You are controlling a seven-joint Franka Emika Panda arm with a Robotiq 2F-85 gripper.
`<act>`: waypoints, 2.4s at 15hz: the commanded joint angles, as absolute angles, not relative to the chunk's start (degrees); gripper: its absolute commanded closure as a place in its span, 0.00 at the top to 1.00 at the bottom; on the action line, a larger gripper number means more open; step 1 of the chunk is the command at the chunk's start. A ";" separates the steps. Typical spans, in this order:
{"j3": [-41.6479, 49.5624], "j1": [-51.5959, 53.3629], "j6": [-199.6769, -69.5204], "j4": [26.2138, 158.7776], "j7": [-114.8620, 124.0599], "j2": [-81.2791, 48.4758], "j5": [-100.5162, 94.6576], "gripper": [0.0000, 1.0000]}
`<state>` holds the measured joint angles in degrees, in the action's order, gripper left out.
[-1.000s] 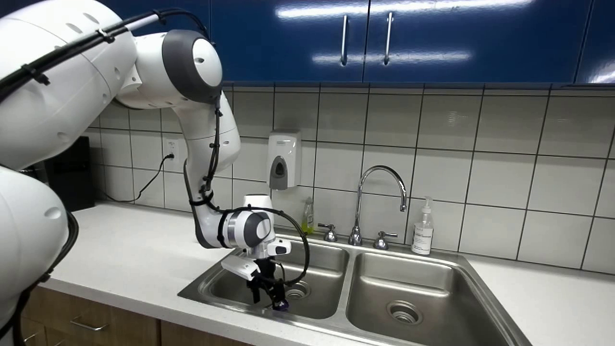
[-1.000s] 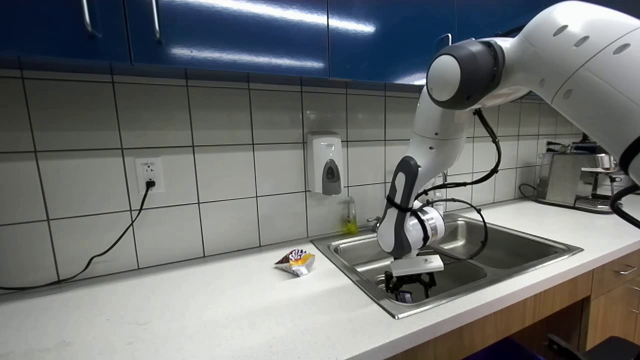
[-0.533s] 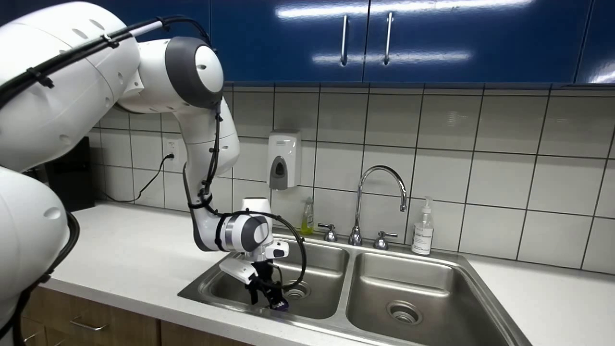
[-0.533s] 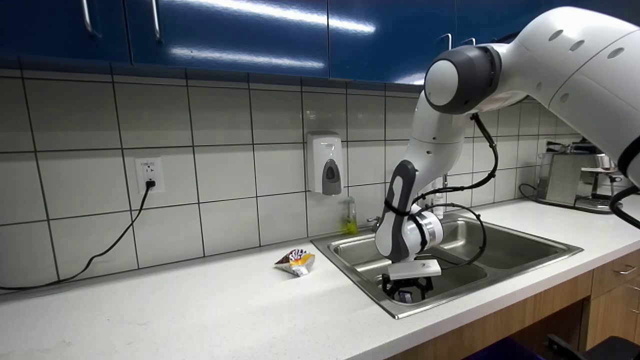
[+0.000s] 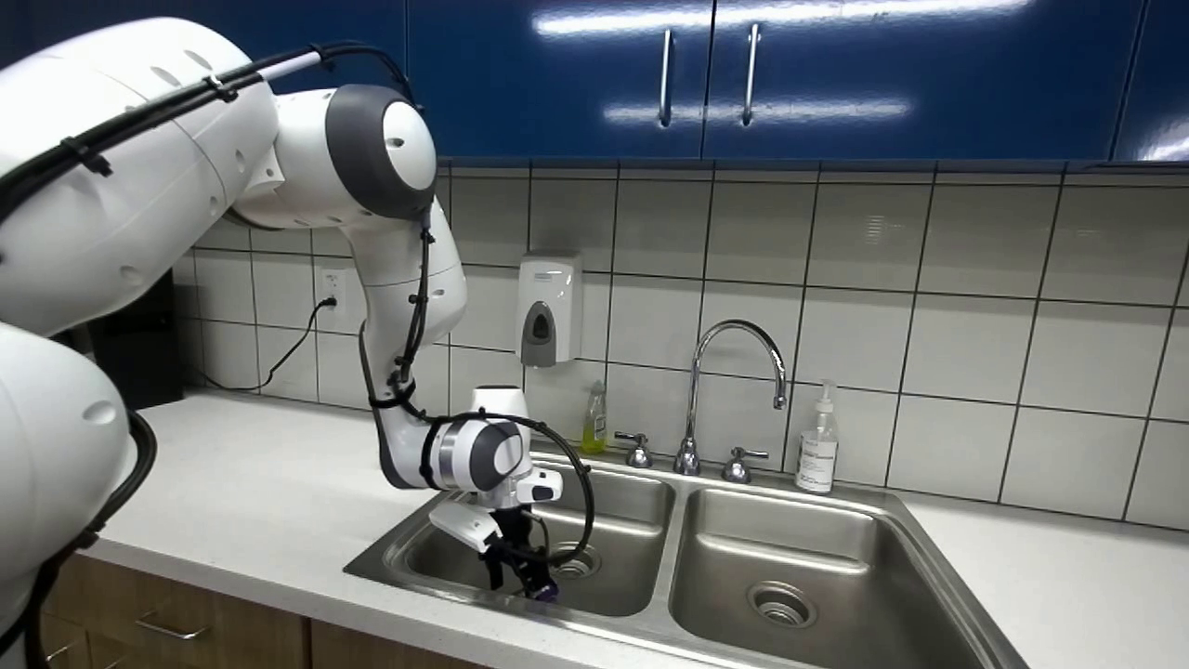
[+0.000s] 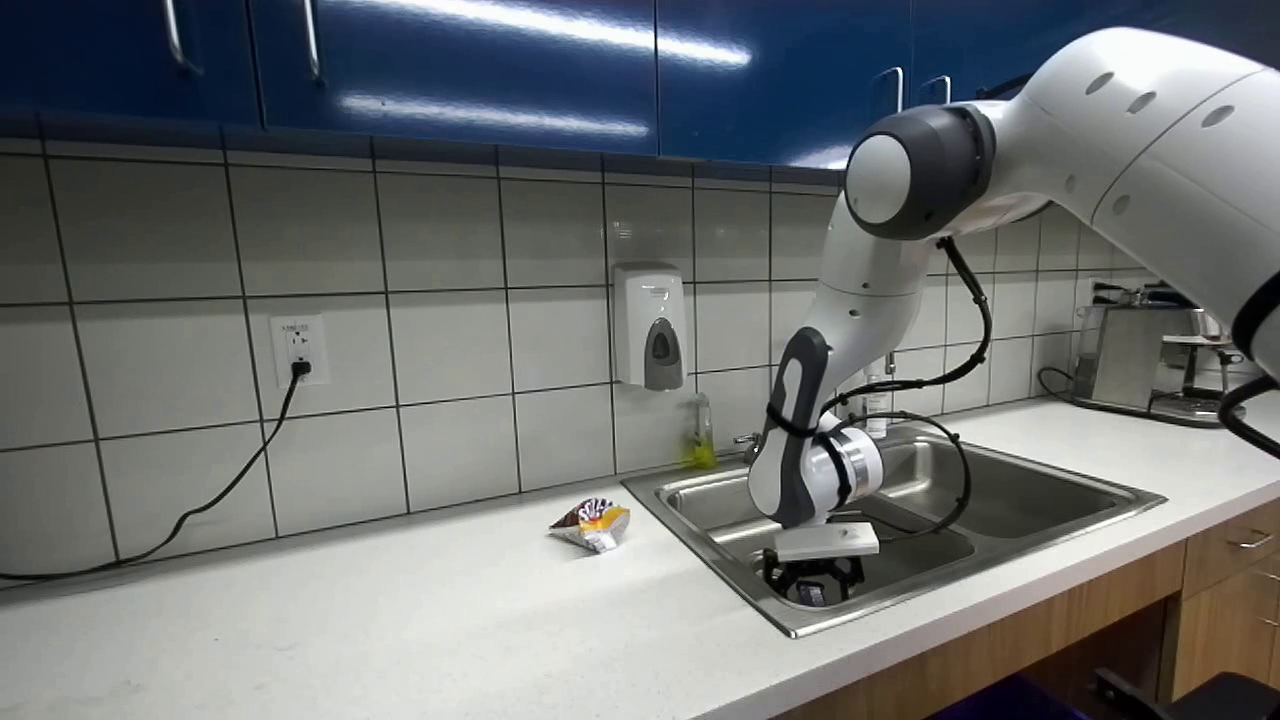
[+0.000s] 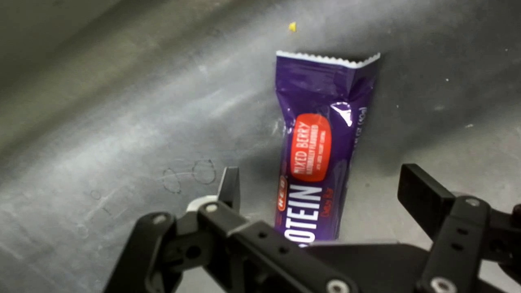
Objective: Remove the candy bar from the sink
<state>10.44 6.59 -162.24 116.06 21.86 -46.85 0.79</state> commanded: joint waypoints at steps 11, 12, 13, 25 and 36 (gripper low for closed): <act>9.50 4.68 -161.94 112.01 19.84 -49.76 2.79 0.53; 9.48 4.60 -161.91 111.85 19.83 -49.81 2.92 0.46; 9.48 4.59 -161.92 111.73 19.82 -49.86 3.01 0.37; 11.33 6.78 -159.48 111.20 20.90 -47.76 2.45 0.19; 17.51 12.90 -152.49 111.59 22.50 -41.62 -1.83 0.19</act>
